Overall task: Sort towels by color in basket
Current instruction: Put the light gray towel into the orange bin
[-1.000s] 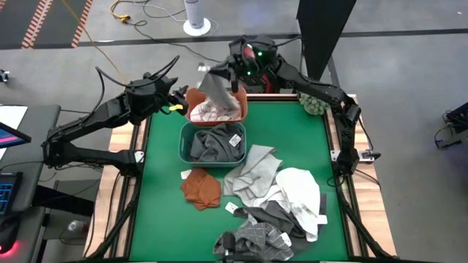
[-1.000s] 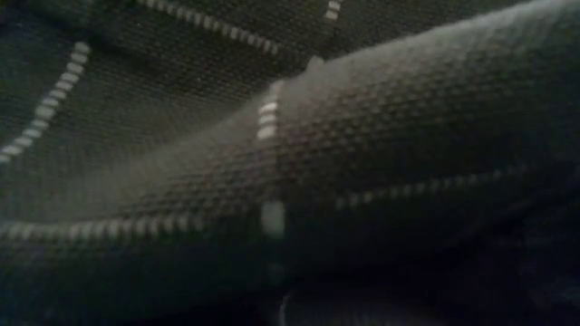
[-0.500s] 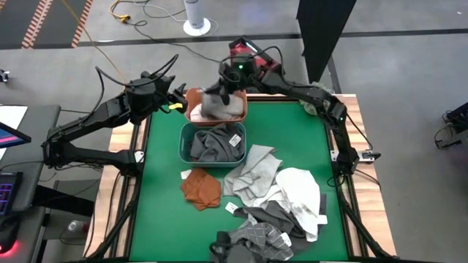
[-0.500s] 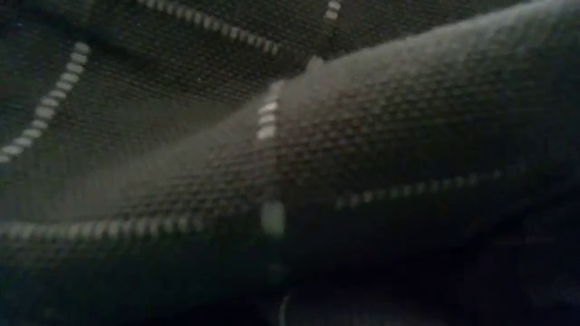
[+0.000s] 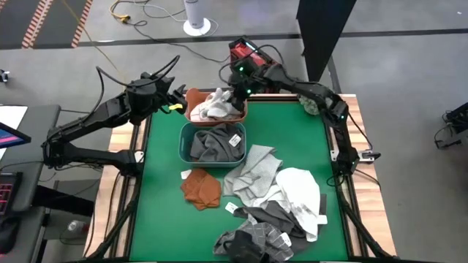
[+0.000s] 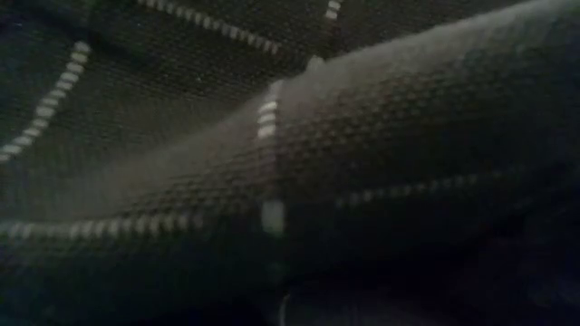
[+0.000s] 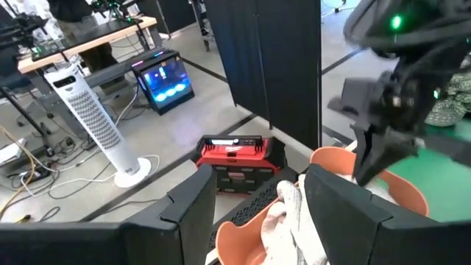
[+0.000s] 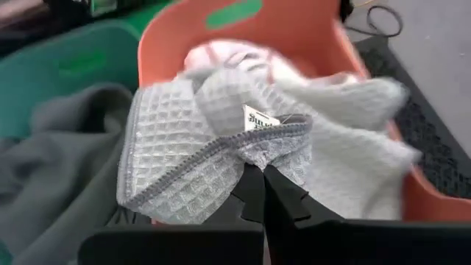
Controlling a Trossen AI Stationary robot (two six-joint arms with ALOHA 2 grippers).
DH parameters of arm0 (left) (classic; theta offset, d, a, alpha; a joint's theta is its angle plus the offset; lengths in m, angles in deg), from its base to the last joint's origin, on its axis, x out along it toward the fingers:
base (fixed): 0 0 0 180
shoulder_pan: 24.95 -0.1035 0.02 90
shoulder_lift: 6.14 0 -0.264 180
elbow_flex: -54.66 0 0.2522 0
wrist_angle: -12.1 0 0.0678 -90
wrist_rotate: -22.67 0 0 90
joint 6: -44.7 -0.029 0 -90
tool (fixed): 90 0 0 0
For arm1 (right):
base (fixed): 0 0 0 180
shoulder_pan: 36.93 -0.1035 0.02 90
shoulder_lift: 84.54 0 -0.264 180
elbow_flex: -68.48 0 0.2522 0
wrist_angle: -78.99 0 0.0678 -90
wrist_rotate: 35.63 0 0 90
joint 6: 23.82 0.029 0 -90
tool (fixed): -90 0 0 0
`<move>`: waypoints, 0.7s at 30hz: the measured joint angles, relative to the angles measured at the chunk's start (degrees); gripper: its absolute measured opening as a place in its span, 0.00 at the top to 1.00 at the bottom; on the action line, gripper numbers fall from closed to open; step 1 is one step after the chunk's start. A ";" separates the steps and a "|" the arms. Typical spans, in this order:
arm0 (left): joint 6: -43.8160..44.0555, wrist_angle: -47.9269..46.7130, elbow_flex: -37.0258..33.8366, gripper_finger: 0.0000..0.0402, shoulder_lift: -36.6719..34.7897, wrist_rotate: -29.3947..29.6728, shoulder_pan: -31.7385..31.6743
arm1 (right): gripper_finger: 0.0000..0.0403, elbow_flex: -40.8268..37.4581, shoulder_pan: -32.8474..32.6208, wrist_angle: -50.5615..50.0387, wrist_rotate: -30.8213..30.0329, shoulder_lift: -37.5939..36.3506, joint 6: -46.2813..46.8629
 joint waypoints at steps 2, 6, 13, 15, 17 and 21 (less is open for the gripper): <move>0.04 -0.17 0.00 0.51 0.00 0.00 0.00 | 0.95 0.00 -0.99 -1.21 -1.76 2.00 -1.31; 0.36 -0.23 0.00 0.51 0.00 0.00 0.00 | 0.91 -0.15 -2.47 -2.90 -6.61 5.64 -2.05; 0.95 -0.33 0.00 0.51 0.00 0.00 0.00 | 0.81 0.00 -2.84 -3.59 -8.31 6.71 -3.15; 0.82 -0.35 0.00 0.51 0.00 0.00 0.00 | 0.77 -0.12 -2.80 -4.87 -8.24 5.90 -3.12; 0.74 -0.42 0.00 0.51 0.00 0.00 0.00 | 0.71 -0.15 -2.63 -4.80 -8.16 4.20 -3.10; -0.61 -0.60 0.00 0.51 0.00 -1.36 0.00 | 0.56 0.06 -2.27 -4.94 -8.04 0.18 -2.99</move>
